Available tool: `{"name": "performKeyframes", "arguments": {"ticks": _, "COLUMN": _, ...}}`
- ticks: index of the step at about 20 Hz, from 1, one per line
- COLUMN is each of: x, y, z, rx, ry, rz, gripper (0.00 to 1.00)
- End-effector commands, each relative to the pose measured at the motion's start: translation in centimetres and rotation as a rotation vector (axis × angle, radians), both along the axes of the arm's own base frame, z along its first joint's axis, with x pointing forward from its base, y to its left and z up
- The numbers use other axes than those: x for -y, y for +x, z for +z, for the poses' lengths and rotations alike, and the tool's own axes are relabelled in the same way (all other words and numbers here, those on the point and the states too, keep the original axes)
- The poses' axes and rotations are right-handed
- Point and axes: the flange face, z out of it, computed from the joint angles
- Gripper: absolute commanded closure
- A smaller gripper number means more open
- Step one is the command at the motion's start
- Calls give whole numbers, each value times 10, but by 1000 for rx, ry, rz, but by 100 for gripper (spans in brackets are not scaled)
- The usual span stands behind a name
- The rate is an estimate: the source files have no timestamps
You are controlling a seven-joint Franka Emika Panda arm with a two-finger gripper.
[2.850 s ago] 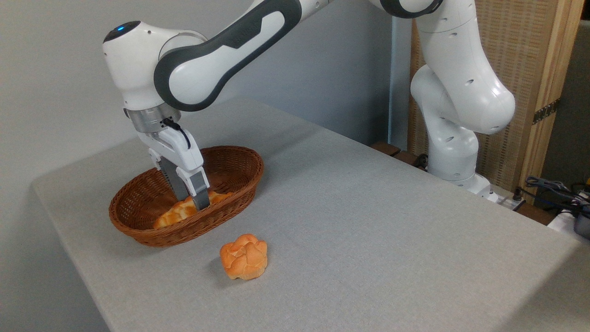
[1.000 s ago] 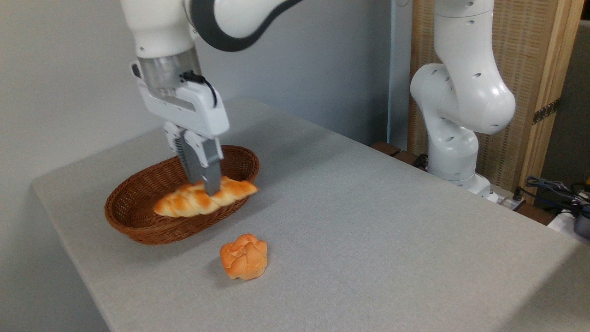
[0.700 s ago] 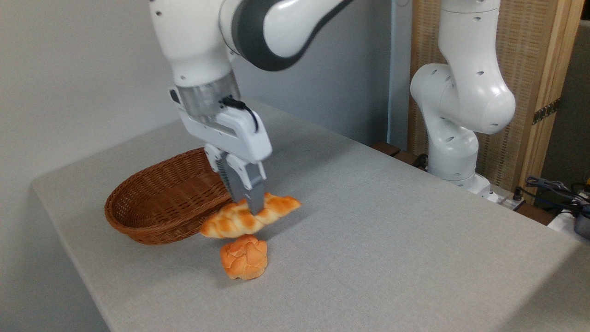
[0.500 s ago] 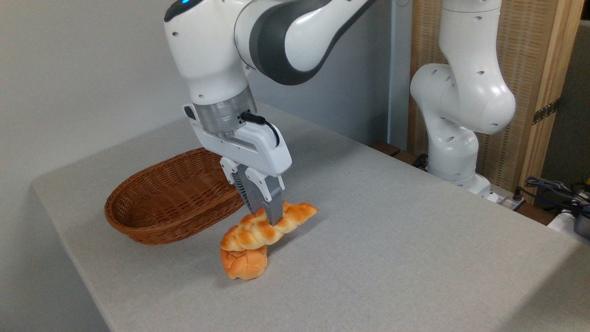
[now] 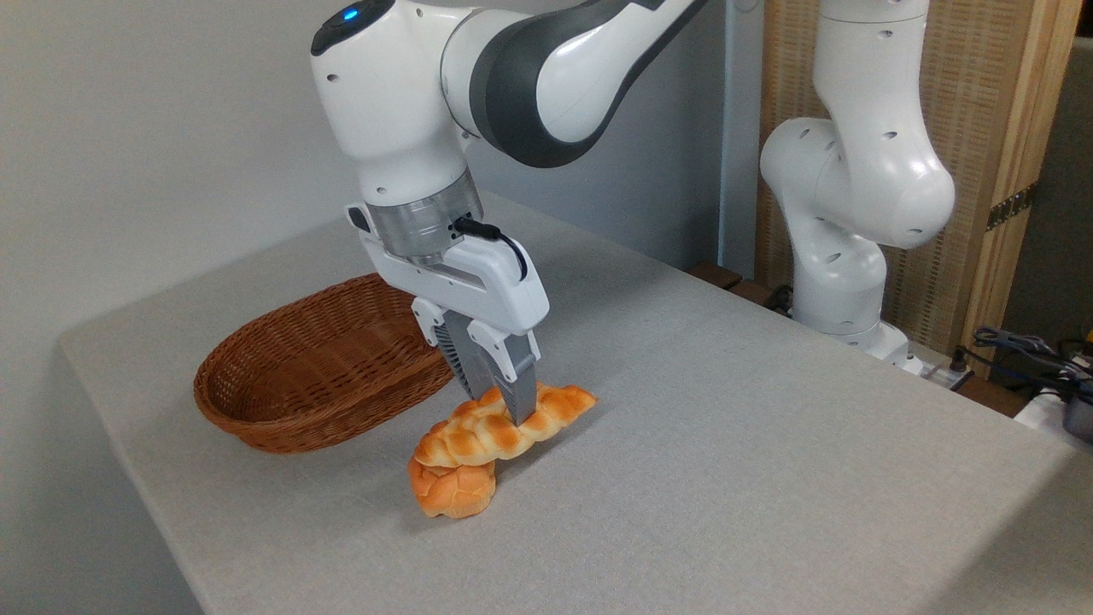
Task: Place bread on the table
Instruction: 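Carry the roll beside the basket and lower it onto the table, then open the gripper to release the bread roll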
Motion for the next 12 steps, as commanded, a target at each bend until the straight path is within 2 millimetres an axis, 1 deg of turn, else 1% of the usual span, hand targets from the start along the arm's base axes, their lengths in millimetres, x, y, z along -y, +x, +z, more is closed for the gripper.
{"name": "performKeyframes", "arguments": {"ticks": 1, "x": 2, "y": -2, "z": 2, "rx": 0, "ry": -19, "rz": -6, "gripper": 0}}
{"name": "performKeyframes", "arguments": {"ticks": 5, "x": 5, "y": -2, "z": 3, "rx": 6, "ry": -18, "rz": -11, "gripper": 0}}
{"name": "performKeyframes", "arguments": {"ticks": 8, "x": 8, "y": 2, "z": 11, "rx": 36, "ry": -22, "rz": -19, "gripper": 0}}
{"name": "performKeyframes", "arguments": {"ticks": 11, "x": 14, "y": 13, "z": 23, "rx": 154, "ry": -41, "rz": -28, "gripper": 0}}
{"name": "performKeyframes", "arguments": {"ticks": 12, "x": 19, "y": 16, "z": 28, "rx": 192, "ry": -48, "rz": -37, "gripper": 0}}
